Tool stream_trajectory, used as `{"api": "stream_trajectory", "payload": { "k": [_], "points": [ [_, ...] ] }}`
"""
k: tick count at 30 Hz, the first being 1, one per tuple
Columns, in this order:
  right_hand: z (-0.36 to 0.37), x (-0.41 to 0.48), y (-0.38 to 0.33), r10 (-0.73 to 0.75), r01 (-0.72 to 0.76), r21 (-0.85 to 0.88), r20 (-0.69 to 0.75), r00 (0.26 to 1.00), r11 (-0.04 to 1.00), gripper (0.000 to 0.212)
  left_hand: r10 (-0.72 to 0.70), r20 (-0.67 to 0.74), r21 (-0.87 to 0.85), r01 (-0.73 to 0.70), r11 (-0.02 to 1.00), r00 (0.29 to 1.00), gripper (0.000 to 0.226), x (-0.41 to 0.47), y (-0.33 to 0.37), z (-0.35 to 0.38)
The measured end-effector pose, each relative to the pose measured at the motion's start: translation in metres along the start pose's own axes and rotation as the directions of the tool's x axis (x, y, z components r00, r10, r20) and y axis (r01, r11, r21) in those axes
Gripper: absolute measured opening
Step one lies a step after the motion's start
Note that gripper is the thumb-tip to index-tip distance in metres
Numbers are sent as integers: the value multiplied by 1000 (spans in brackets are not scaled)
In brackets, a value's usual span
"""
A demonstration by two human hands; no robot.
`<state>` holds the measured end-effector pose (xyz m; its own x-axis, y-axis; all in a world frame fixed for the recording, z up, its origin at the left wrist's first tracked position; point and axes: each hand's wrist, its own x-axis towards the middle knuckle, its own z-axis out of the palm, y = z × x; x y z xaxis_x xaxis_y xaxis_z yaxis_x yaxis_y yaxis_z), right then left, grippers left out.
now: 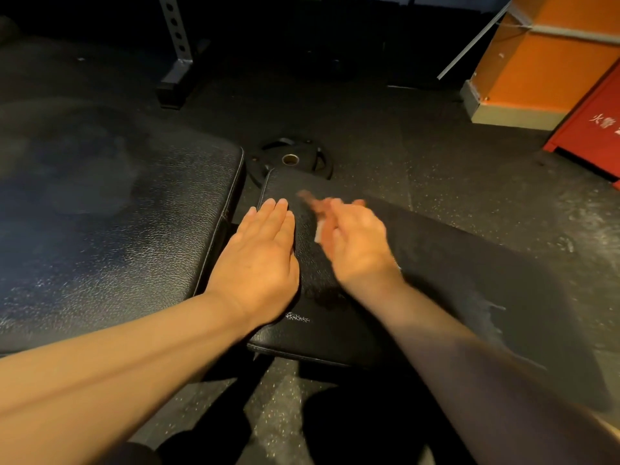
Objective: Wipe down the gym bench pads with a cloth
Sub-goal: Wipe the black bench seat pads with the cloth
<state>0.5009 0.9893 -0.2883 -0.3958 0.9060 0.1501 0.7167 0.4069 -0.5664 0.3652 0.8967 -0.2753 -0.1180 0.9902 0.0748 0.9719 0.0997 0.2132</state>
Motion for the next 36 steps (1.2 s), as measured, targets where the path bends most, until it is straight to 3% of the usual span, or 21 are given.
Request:
{"api": "stream_trajectory", "payload": {
  "k": [2, 4, 6, 9, 12, 14, 17, 18, 19, 21, 23, 26, 29, 30, 31, 32, 33, 34, 36],
  "points": [
    [-5, -32, -11, -152, 137, 129, 111, 982, 982, 52, 3, 3, -13, -3, 1000, 1000, 70, 0, 0, 0],
    [-18, -36, 8, -154, 153, 14, 137, 979, 988, 63, 3, 14, -23, -2, 1000, 1000, 63, 0, 1, -1],
    [-25, -24, 33, -58, 69, -124, 88, 994, 990, 49, 6, 7, -26, -5, 1000, 1000, 61, 0, 1, -1],
    [-14, -20, 26, 106, -107, -27, -18, 994, 994, 42, 22, -24, -97, -24, 995, 999, 58, 1, -3, 1],
    [12, -55, -3, -80, 81, 130, -12, 997, 988, 46, -11, -55, -293, -6, 956, 998, 57, 2, -9, 1],
    [6, -87, -9, -206, 182, 191, 114, 972, 965, 42, -28, -56, -375, 5, 927, 998, 57, 1, -10, 0],
    [-18, -107, 5, -353, 331, 140, 190, 916, 933, 46, -47, -48, -377, 25, 926, 998, 60, -3, -9, -1],
    [-20, -104, 13, -379, 368, 99, 154, 912, 925, 43, -68, -42, -382, 47, 923, 997, 61, -4, -8, -2],
    [-21, -97, 16, -346, 341, 74, 77, 935, 937, 42, -85, -40, -377, 64, 924, 996, 61, -6, -8, -2],
    [-14, -86, 11, -111, 113, 87, -35, 993, 990, 53, -90, -42, -317, 72, 946, 995, 60, -11, -5, -3],
    [7, -93, -12, -14, 13, 114, 14, 1000, 993, 60, -79, -60, -263, 61, 963, 995, 57, -17, 0, -2],
    [21, -112, -27, -182, 162, 151, 127, 975, 975, 56, -102, -55, -286, 82, 955, 993, 52, -29, -2, -1],
    [-7, -102, 8, -292, 289, 50, 75, 954, 956, 48, -80, -30, -273, 69, 960, 996, 60, -36, -5, 1],
    [-17, -95, 25, -247, 248, -10, 66, 967, 969, 47, -72, -30, -242, 62, 968, 997, 61, -36, -4, 1],
    [-23, -87, 43, -107, 108, -44, 28, 994, 993, 48, -64, -37, -204, 56, 977, 997, 60, -36, -2, 1],
    [-28, -81, 54, 108, -109, -48, -22, 994, 993, 53, -60, -55, -168, 50, 984, 997, 59, -36, -1, 1],
    [-25, -76, 58, 305, -309, -54, -78, 949, 949, 63, -58, -71, -140, 48, 989, 996, 57, -35, 1, 0],
    [-17, -73, 50, 366, -375, -63, -121, 923, 925, 69, -58, -80, -119, 48, 992, 995, 56, -35, 2, 0],
    [6, -82, 20, 195, -201, -40, -125, 973, 979, 62, -59, -65, -86, 53, 995, 996, 55, -35, 5, 0]
  ]
}}
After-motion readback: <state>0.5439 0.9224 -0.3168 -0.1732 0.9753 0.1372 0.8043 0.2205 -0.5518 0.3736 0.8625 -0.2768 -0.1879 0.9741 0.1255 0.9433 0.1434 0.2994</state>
